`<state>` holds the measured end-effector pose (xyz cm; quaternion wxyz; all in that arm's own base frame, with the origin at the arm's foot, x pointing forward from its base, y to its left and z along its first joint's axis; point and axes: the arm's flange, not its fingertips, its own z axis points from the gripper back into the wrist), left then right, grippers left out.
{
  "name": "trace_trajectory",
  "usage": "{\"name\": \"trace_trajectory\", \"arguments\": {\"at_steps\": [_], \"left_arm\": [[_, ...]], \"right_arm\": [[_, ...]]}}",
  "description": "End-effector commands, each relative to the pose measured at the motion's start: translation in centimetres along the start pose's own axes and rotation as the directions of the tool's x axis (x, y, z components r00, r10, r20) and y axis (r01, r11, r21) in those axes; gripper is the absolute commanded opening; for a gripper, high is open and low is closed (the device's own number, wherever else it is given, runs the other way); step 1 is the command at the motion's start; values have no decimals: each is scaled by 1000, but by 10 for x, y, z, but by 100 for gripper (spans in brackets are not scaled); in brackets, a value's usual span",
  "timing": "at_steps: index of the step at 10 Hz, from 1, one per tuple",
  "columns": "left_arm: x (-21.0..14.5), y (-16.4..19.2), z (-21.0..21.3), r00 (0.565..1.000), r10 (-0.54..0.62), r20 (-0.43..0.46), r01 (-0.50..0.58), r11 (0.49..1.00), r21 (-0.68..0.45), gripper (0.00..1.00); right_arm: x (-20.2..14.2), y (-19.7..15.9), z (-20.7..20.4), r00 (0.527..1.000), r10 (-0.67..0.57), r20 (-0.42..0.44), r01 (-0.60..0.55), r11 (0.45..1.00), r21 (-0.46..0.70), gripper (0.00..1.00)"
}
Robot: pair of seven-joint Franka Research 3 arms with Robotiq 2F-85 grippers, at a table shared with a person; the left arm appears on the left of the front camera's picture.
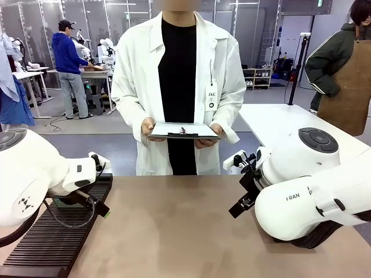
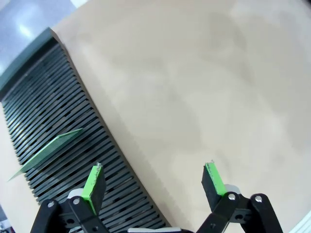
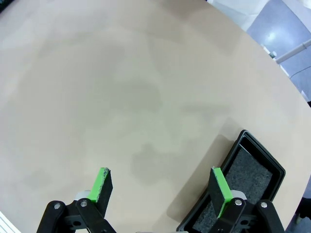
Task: Inspect the PCB.
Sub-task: Pick up the Blank PCB and present it to the human.
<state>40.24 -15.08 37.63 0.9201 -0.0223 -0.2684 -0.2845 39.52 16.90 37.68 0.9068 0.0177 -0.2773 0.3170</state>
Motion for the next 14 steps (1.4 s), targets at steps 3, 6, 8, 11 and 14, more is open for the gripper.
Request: {"name": "trace_trajectory", "arguments": {"at_steps": [3, 6, 8, 11, 14], "left_arm": [[19, 42, 60, 989, 149, 6, -142, 954, -265, 100], [-4, 79, 103, 965, 260, -1, -227, 840, -492, 100], [-42, 107, 130, 941, 340, 9, -259, 735, -627, 100], [-111, 141, 161, 860, 507, 56, -284, 568, -773, 100], [-175, 164, 170, 760, 649, 40, -374, 487, -789, 100]], "right_arm": [[41, -50, 51, 982, -106, -155, 140, 963, 231, 100], [15, -106, 78, 938, -237, -254, 333, 822, 463, 100], [-36, -148, 101, 900, -347, -262, 432, 649, 626, 100], [-120, -201, 137, 830, -521, -199, 456, 428, 780, 100], [-196, -218, 153, 777, -621, -108, 390, 339, 856, 100]]}}
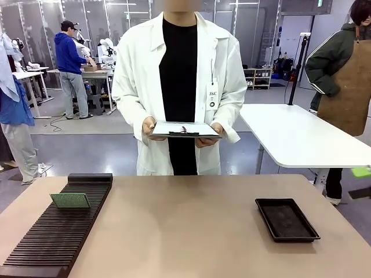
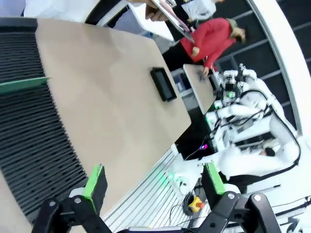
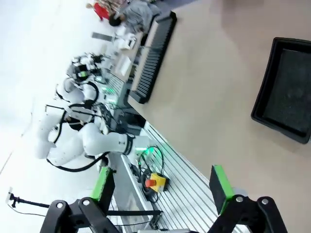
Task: Inspect the PCB.
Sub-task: Pick up the Blank PCB and present it to the human.
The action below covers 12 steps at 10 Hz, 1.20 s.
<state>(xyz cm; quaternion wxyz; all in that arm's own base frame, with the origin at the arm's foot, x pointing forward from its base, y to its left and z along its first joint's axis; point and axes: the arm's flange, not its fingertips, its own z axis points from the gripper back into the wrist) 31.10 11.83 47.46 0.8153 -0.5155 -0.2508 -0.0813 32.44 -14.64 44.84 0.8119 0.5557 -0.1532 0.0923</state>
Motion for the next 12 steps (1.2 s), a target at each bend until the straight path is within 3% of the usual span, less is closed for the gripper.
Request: {"name": "trace_trajectory", "arguments": {"at_steps": [1, 3, 6, 7, 12], "left_arm": [[-39, 7, 7, 998, 23, 59, -23, 1000, 2, 100], [-46, 16, 25, 994, 59, 95, -62, 998, 25, 100], [-59, 25, 35, 988, 58, 145, -67, 996, 53, 100], [-30, 31, 56, 989, 95, 110, -102, 993, 59, 100], [-30, 31, 56, 989, 95, 110, -102, 993, 59, 100]], "right_arm": [[-23, -22, 9, 996, 21, 89, -30, 994, 106, 100], [-48, -41, 16, 992, 19, 126, -37, 990, 138, 100], [-44, -28, 13, 992, 69, 102, -80, 990, 115, 100], [-56, -41, 18, 992, 10, 126, -26, 992, 127, 100], [-56, -41, 18, 992, 10, 126, -26, 992, 127, 100]]}}
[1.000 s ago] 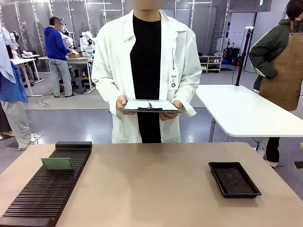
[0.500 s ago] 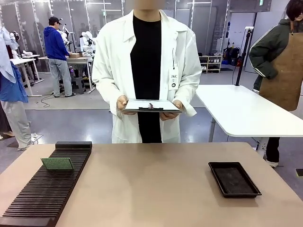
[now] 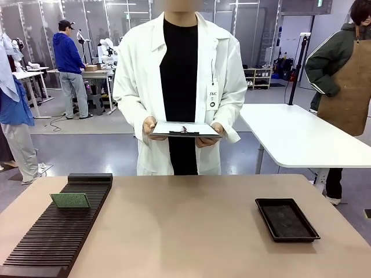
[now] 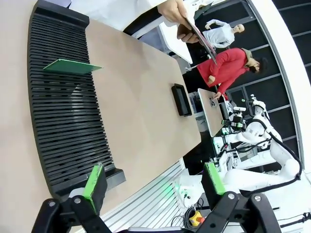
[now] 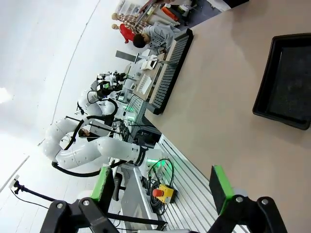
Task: Inspect the PCB.
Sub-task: Pick up the Blank PCB and present it to the human.
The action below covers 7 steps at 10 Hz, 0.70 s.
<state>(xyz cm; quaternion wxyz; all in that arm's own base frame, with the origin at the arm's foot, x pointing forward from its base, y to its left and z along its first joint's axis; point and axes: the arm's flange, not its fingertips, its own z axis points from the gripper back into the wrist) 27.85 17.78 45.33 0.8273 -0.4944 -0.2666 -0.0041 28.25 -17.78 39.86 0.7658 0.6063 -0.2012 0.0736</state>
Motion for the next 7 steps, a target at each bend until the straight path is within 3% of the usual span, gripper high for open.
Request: {"name": "trace_trajectory", "arguments": {"at_steps": [1, 4, 5, 7], "left_arm": [[1, -1, 1, 1000, -1, 10, 1, 1000, -24, 100], [0, 0, 0, 1000, 1, 1, -1, 1000, 0, 100], [12, -18, 28, 988, -151, -38, 154, 984, 91, 100], [42, -47, 49, 947, -298, -116, 316, 930, 189, 100]], "right_arm": [[0, 0, -1, 1000, 2, 3, -2, 1000, 9, 100], [0, 0, -1, 1000, 2, 3, -2, 1000, 9, 100], [0, 0, -1, 1000, 2, 3, -2, 1000, 9, 100], [0, 0, -1, 1000, 2, 3, -2, 1000, 9, 100]]}}
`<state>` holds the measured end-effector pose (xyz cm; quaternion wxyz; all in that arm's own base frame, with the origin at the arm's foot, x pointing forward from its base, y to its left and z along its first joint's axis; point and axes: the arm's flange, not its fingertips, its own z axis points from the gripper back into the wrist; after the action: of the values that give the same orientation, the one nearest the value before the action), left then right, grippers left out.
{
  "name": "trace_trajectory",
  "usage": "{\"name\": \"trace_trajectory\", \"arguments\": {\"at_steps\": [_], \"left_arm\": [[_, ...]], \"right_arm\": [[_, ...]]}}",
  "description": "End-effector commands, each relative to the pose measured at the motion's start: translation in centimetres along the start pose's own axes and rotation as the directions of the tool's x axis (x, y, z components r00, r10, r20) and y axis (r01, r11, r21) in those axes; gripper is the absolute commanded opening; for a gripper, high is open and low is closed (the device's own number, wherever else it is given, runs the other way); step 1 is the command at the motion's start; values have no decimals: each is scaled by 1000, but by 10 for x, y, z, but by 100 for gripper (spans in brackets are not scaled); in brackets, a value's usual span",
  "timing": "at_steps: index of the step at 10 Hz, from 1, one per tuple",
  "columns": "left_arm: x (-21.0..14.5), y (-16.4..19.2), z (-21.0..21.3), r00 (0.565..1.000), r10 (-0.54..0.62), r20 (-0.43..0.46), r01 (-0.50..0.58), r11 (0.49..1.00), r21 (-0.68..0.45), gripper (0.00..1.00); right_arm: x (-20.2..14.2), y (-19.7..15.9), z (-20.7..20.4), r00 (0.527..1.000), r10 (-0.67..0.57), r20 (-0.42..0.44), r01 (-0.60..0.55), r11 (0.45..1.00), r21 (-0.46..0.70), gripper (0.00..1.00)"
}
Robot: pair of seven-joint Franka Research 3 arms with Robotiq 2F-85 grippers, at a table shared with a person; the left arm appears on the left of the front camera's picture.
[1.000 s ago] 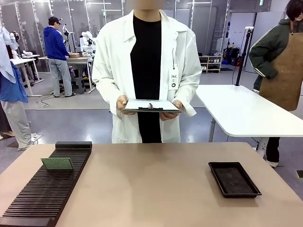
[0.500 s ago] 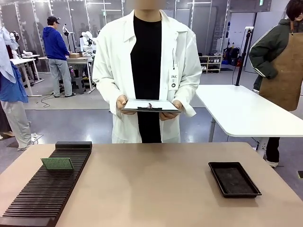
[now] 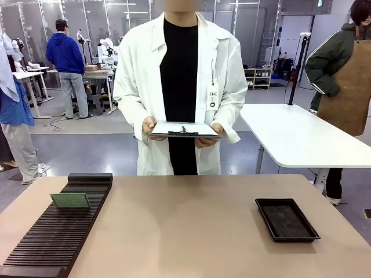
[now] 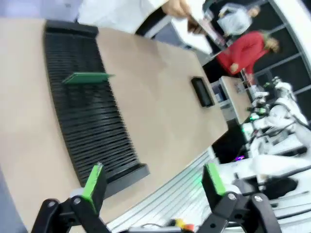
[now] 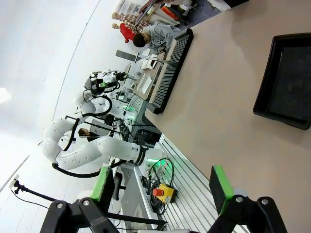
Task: Inspect the PCB.
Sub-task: Pick up the Blank PCB and present it to the human.
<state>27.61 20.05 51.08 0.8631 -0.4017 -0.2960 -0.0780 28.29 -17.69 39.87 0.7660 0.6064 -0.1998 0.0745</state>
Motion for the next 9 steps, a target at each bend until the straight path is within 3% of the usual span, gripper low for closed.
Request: {"name": "trace_trajectory", "arguments": {"at_steps": [1, 3, 4, 6, 7, 9], "left_arm": [[32, -17, 4, 960, -246, -137, 262, 958, 115, 100], [62, -29, -21, 834, -471, -285, 515, 852, 98, 100], [71, -36, -42, 743, -566, -357, 622, 781, 57, 100], [66, -49, -98, 493, -715, -496, 830, 558, 19, 100], [58, -53, -123, 409, -743, -530, 876, 482, 0, 100], [41, -56, -164, 294, -750, -593, 903, 422, -85, 100]], "right_arm": [[0, 0, 0, 1000, 2, 6, -2, 1000, 9, 100], [0, 0, 0, 1000, 2, 6, -2, 1000, 9, 100], [0, 0, 0, 1000, 2, 6, -2, 1000, 9, 100], [0, 0, 0, 1000, 2, 6, -2, 1000, 9, 100], [0, 0, 0, 1000, 2, 6, -2, 1000, 9, 100], [0, 0, 0, 1000, 2, 6, -2, 1000, 9, 100]]}}
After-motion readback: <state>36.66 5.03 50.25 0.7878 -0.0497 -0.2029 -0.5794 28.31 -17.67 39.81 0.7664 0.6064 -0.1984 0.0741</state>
